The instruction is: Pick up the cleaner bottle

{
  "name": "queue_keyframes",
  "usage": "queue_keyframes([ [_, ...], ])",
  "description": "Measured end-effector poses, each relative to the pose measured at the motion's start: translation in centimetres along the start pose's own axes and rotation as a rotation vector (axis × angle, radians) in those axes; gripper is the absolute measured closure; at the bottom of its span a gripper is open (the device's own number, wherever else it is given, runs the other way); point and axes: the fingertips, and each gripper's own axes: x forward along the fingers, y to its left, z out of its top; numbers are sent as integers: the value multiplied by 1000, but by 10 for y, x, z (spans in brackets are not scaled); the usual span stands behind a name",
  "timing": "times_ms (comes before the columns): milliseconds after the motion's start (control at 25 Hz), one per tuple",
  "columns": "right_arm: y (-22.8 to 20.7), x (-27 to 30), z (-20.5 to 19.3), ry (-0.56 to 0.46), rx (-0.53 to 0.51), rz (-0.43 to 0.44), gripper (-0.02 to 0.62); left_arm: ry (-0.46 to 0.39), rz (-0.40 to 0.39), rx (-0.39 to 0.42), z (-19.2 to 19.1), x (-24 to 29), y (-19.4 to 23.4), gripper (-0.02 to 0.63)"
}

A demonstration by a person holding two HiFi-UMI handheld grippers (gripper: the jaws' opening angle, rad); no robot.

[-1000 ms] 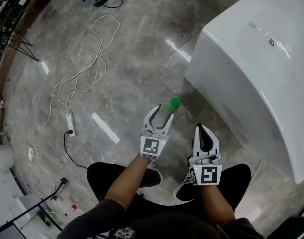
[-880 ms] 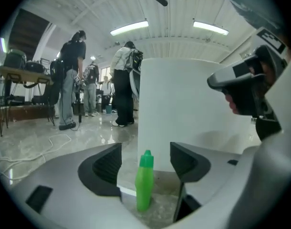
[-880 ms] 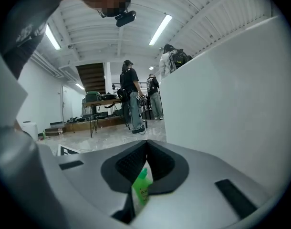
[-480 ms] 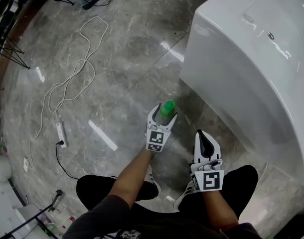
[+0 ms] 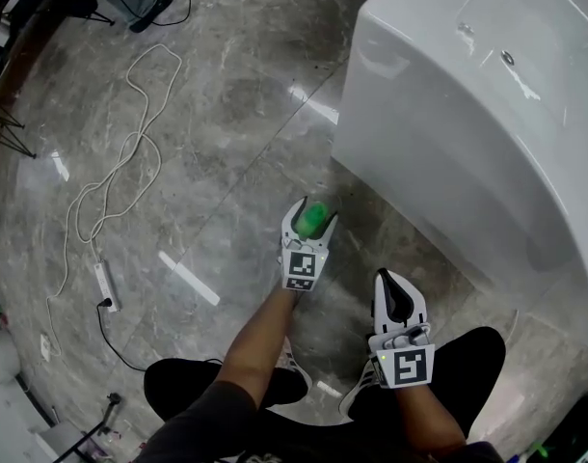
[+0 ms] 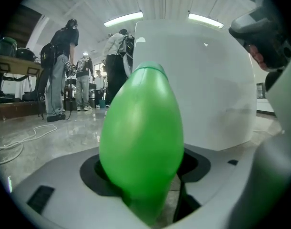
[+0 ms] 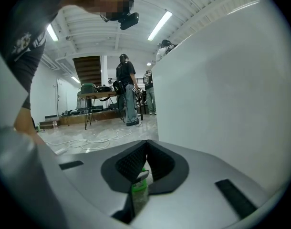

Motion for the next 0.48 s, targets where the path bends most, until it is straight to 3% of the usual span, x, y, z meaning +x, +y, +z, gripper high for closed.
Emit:
queue_keyframes([
  [160, -2, 0, -9, 41, -4, -9, 580, 9, 2, 15, -6, 1, 1, 412],
  [480, 3, 1, -8, 21, -7, 12, 578, 17, 14, -23, 1, -3, 0, 425],
])
